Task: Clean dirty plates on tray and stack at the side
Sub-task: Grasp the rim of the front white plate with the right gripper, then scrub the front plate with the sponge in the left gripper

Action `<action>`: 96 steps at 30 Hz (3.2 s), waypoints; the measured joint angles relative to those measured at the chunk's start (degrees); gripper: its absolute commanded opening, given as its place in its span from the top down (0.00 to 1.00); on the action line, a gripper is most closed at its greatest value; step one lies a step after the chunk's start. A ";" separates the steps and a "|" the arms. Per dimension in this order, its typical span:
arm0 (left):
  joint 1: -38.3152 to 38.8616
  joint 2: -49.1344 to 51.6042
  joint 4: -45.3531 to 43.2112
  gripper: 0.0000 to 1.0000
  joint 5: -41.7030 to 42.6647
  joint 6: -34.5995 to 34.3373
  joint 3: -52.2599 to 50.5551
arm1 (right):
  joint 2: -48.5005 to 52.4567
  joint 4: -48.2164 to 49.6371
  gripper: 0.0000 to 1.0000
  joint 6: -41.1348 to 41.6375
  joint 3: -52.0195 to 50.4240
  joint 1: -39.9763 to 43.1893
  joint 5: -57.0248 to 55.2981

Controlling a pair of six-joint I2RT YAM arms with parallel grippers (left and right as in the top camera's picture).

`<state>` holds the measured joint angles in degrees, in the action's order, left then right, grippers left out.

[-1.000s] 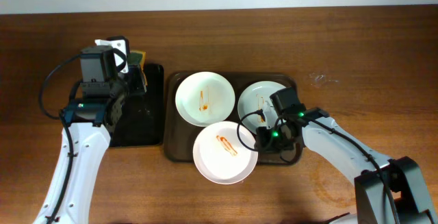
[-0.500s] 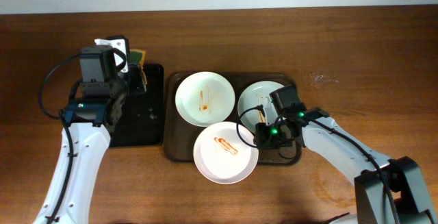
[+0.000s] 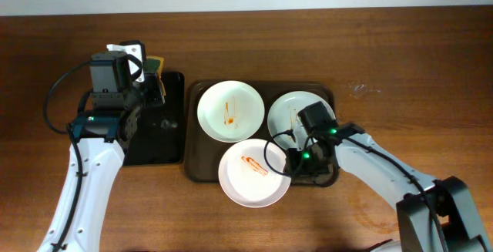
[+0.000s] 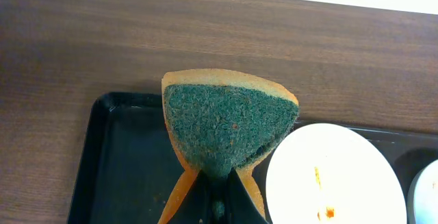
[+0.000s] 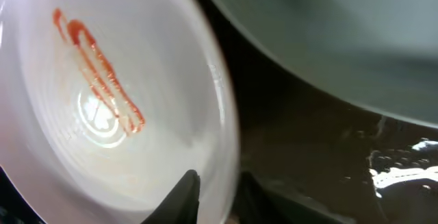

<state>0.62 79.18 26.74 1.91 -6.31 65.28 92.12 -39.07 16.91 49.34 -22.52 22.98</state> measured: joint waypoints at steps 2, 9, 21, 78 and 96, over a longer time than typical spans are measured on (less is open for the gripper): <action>0.00 0.00 0.02 1.00 0.00 0.00 0.00 | 0.00 0.74 0.96 -0.17 0.00 -0.31 -0.37; 0.00 0.00 1.77 1.00 0.04 0.00 0.00 | 0.00 1.99 0.96 2.64 0.00 -0.31 -3.28; 0.00 1.22 13.62 1.00 1.62 -1.49 0.31 | 0.00 2.32 0.96 2.84 0.00 -0.31 -3.67; 23.87 15.32 5.66 1.00 20.68 -33.33 -12.72 | 0.00 1.18 0.96 2.84 0.00 -0.31 -3.63; 24.70 10.16 2.62 1.00 23.45 -42.07 -11.56 | 0.00 1.86 0.96 2.82 0.00 -0.31 -3.65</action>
<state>25.32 89.34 29.36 25.36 -48.38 53.71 92.12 -37.21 19.73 49.34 -22.83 19.33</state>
